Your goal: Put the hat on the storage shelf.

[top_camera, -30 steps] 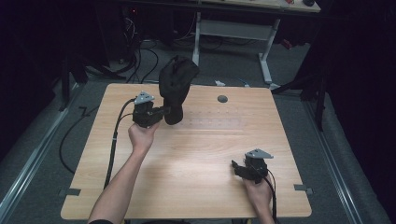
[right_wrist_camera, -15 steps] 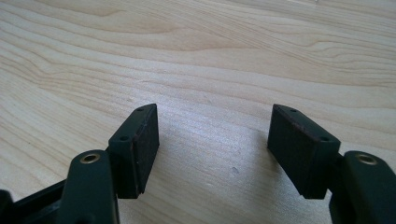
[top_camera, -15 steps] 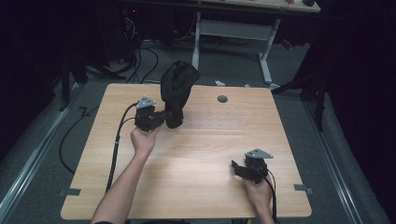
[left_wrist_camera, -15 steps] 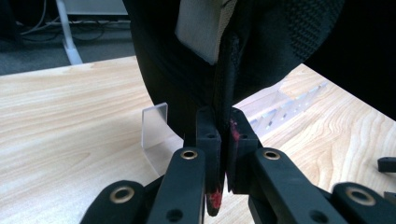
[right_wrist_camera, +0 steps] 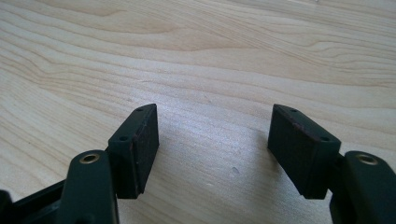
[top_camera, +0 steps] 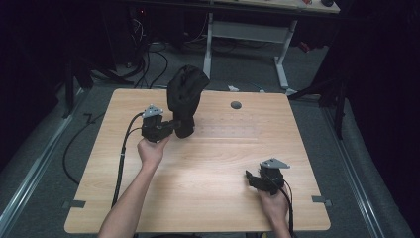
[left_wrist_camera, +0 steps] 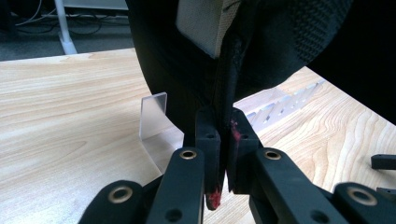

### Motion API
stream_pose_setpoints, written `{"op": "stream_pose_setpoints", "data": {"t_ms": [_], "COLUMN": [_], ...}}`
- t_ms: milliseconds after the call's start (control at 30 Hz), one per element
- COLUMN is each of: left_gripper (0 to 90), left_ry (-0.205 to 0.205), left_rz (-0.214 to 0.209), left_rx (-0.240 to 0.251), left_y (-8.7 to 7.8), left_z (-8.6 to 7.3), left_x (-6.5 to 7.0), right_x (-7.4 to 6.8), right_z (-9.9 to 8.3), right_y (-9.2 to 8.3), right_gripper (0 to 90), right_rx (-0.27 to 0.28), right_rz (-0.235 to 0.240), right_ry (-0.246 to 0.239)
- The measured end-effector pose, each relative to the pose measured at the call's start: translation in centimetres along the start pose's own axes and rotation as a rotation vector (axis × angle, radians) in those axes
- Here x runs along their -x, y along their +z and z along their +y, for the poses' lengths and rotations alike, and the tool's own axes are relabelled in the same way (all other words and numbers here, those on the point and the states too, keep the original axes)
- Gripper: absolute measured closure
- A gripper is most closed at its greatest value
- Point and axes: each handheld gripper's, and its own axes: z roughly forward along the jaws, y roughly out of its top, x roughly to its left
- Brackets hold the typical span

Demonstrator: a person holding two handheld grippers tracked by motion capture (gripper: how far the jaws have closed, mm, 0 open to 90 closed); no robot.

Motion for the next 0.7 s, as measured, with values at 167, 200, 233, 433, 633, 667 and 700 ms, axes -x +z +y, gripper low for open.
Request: {"op": "stream_pose_setpoints", "data": {"t_ms": [167,200,233,433,633,667,700], "left_gripper": [77.3,74.0,70.4,55.9,49.5,48.8,48.5], "left_ry": [0.014,0.015,0.017,0.037,0.035,0.024,0.024], "left_rz": [0.022,0.025,0.029,0.054,0.052,0.052,0.052], "left_rx": [-0.012,-0.016,-0.021,-0.044,-0.048,-0.045,-0.045], "left_y": [-0.2,-0.3,-0.3,-0.7,-1.0,-1.2,-1.2], "left_z": [-0.1,-0.1,0.0,-0.1,-0.1,-0.2,-0.2], "left_x": [0.0,0.1,0.1,0.4,0.4,0.4,0.4], "right_x": [0.0,0.0,0.0,0.0,0.0,0.0,0.0], "right_z": [0.0,0.0,0.0,0.0,0.0,0.0,0.0], "right_y": [0.0,0.0,0.0,0.0,0.0,0.0,0.0], "right_gripper": [34.0,34.0,34.0,33.9,33.9,33.9,33.9], "right_rx": [0.001,0.001,0.001,0.001,0.0,0.001,0.001], "right_rz": [0.0,0.001,0.0,0.0,-0.001,-0.001,-0.001], "right_ry": [0.004,0.006,0.005,0.004,0.002,0.002,0.002]}}
